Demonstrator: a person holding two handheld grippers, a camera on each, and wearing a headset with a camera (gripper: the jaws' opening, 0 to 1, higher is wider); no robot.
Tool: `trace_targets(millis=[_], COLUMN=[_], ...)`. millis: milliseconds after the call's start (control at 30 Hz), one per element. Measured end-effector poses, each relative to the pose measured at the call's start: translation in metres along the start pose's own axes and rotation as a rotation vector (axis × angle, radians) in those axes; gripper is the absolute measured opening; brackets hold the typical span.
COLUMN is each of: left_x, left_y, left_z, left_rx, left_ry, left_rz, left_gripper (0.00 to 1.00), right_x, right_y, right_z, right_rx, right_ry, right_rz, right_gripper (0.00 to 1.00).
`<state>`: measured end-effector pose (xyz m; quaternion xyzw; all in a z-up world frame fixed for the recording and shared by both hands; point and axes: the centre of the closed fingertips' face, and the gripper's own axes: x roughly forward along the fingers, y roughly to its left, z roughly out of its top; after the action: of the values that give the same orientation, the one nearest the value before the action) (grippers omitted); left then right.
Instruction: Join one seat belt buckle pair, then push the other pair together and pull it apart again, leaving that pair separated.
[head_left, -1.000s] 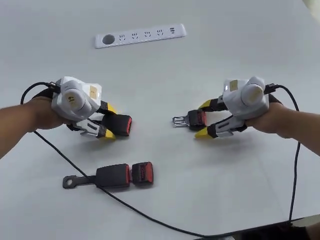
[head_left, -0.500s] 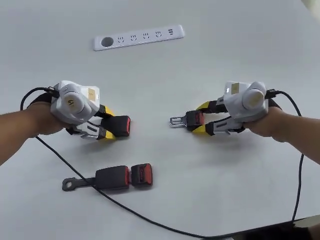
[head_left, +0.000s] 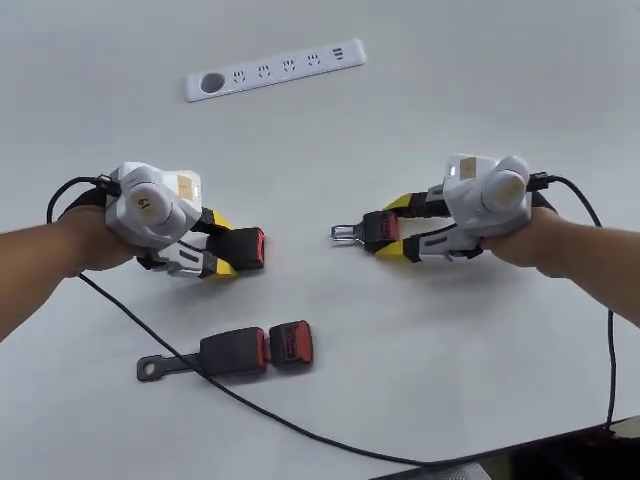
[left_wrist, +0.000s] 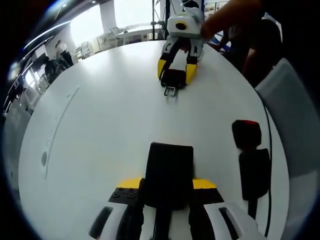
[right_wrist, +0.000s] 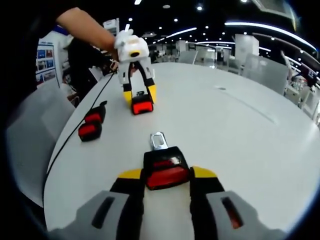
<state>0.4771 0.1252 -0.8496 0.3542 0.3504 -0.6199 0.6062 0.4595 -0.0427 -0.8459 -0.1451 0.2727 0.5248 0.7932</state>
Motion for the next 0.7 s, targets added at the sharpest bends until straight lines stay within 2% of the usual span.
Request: trace_targets(millis=[700], left_x=[0.001], left_y=[0.001], left_z=[-0.001], left_rx=[-0.009], left_ry=[0.019], left_rz=[0.0], left_gripper=[0.35], right_x=[0.048], right_y=[0.019], right_z=[0.031], right_rx=[0.02], right_ry=[-0.047], right_rz=[0.009], right_gripper=[0.34])
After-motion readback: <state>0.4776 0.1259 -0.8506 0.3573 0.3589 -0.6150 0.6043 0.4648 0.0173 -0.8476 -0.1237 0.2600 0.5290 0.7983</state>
